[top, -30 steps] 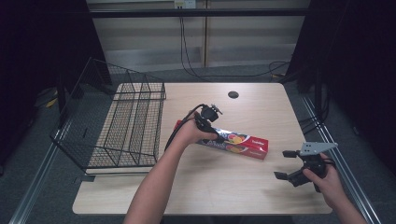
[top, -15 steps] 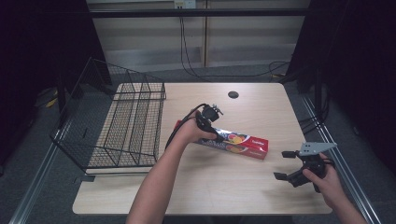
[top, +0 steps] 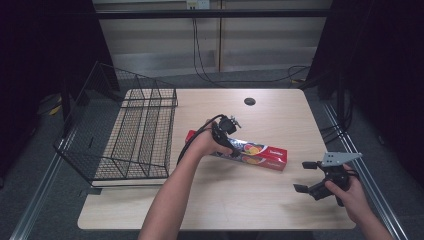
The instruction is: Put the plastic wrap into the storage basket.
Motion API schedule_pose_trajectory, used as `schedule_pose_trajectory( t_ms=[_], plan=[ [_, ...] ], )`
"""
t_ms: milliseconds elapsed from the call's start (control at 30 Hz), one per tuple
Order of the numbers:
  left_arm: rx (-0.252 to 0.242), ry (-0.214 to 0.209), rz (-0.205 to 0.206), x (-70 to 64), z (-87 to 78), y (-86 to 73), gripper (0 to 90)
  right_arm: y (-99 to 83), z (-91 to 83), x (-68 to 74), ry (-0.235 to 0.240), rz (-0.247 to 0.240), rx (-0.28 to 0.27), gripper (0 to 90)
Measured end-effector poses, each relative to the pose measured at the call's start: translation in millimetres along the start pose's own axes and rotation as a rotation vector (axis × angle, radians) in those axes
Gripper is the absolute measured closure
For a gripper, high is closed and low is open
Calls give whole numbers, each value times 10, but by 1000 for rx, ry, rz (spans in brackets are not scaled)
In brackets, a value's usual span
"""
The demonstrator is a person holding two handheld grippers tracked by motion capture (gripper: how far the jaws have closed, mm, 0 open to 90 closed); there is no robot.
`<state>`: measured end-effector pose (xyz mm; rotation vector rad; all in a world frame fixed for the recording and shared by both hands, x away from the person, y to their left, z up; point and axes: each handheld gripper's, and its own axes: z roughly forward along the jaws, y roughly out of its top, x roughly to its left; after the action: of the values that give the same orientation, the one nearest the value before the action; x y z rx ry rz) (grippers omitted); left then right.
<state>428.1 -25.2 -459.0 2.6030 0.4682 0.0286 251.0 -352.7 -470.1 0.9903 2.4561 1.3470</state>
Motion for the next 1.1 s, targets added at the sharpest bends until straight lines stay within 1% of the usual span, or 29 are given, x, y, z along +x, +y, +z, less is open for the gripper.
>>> schedule_pose_trajectory(
  t_ms=[33, 67, 133, 200, 233, 267, 300, 367, 400, 433, 467, 500, 533, 567, 600, 633, 667, 700, 733, 767, 800, 833, 867, 900, 933, 1000, 1033, 1067, 1100],
  plan=[
    [29, -9, 5, -29, 27, -14, 52, -1, -1, -2, -2, 1, -1, 24],
    [38, -14, 11, -47, 30, -17, 68, -1, -2, -4, -3, 3, -1, 24],
    [50, -16, 14, -62, 19, -16, 105, 0, -8, -8, -4, 2, -6, 24],
    [45, -24, 14, -73, 16, -20, 137, 0, -10, -12, 3, 7, -8, 24],
    [48, -23, 33, -73, 8, -22, 137, 0, -10, -12, 3, 7, -8, 24],
    [55, -40, 38, -75, 0, -27, 171, -4, -7, -16, 1, 10, -7, 24],
    [55, -40, 38, -75, 0, -27, 188, -5, -7, -11, 1, 16, -4, 24],
    [78, -48, 49, -100, -7, -19, 211, -5, -2, -14, 3, 10, -8, 25],
    [83, -45, 76, -95, -8, -12, 225, -3, -1, -15, 1, 9, -12, 25],
    [95, -48, 85, -91, -15, -5, 236, -2, -1, -14, 3, 10, -13, 25],
    [92, -52, 64, -109, -8, -7, 241, -2, -1, -14, 2, 12, -13, 25],
    [111, -55, 65, -106, -16, 5, 247, -3, -1, -15, 2, 14, -13, 25],
    [115, -54, 53, -121, -10, 11, 253, -4, -2, -13, 6, 18, -10, 25],
    [115, -54, 53, -121, -10, 11, 263, -4, -2, -13, 6, 18, -10, 25],
    [134, -59, 54, -127, -16, 23, 263, -5, -2, -16, 4, 16, -12, 25],
    [135, -58, 38, -143, -13, 30, 272, -6, -1, -19, 3, 16, -12, 25],
    [158, -66, 35, -169, -19, 53, 302, -8, -1, -23, 5, 19, -16, 25],
    [158, -66, 35, -169, -19, 53, 318, -8, -1, -23, 5, 19, -16, 25],
    [196, -77, 10, -184, -26, 74, 330, -8, -5, -26, 7, 20, -20, 25],
    [196, -77, 10, -184, -26, 74, 337, -8, -5, -26, 7, 20, -20, 25],
    [199, -80, -26, -226, -16, 93, 348, -8, -7, -24, 9, 24, -21, 25],
    [199, -80, -26, -226, -16, 93, 362, -8, -7, -24, 9, 24, -21, 25],
    [207, -77, -42, -251, -14, 112, 374, -7, -10, -23, 13, 25, -22, 25],
    [215, -76, -24, -264, -19, 131, 392, -6, -11, -22, 13, 25, -24, 25],
    [213, -70, -50, -278, -16, 140, 409, -5, -14, -22, 16, 25, -23, 25],
    [220, -63, -72, -292, -19, 160, 426, -5, -19, -25, 13, 27, -27, 24],
    [220, -63, -72, -292, -19, 160, 431, -5, -19, -25, 13, 27, -27, 24],
    [236, -71, -64, -278, -29, 168, 431, -6, -20, -26, 11, 29, -28, 25],
    [233, -75, -93, -283, -32, 175, 433, -6, -22, -26, 11, 29, -29, 24]
  ],
)
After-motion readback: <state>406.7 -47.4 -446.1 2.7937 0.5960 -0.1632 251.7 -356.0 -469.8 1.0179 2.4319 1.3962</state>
